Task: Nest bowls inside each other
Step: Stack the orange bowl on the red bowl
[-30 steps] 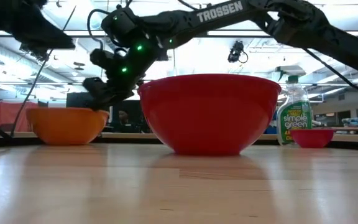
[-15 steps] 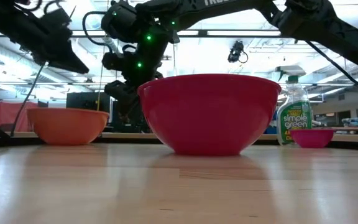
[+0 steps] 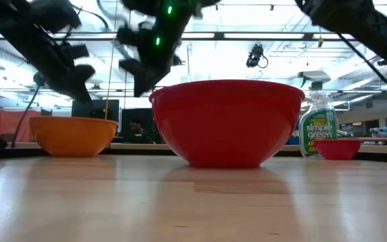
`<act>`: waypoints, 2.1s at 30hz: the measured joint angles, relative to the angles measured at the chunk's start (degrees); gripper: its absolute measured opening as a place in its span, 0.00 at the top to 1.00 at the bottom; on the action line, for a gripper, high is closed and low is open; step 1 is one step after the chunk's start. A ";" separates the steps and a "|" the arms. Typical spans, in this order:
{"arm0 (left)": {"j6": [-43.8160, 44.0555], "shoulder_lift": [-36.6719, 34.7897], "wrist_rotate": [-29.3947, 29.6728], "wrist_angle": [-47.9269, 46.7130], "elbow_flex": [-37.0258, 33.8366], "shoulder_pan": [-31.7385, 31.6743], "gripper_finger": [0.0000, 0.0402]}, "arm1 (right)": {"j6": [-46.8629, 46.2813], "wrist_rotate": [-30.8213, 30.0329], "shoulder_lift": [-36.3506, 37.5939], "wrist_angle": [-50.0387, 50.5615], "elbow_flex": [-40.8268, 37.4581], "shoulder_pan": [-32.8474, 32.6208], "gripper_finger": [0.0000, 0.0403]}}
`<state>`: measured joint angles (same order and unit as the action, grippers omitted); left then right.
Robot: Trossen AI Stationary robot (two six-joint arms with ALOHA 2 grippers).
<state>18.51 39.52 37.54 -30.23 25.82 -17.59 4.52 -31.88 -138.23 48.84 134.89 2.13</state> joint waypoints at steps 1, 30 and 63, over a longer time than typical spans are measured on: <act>-0.80 1.54 -1.38 0.72 0.00 -1.80 0.65 | 0.39 0.12 0.91 -0.04 0.00 -0.14 0.53; -10.33 14.53 -42.35 18.95 0.00 -9.00 0.65 | -6.63 17.20 4.39 5.30 -0.22 5.60 0.53; -11.29 -10.09 -14.24 14.38 0.00 13.42 0.65 | -18.14 24.26 4.25 -25.69 -23.65 10.73 0.41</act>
<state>7.22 29.43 23.30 -15.84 25.82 -4.17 -13.63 -7.62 -133.97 23.15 111.24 12.86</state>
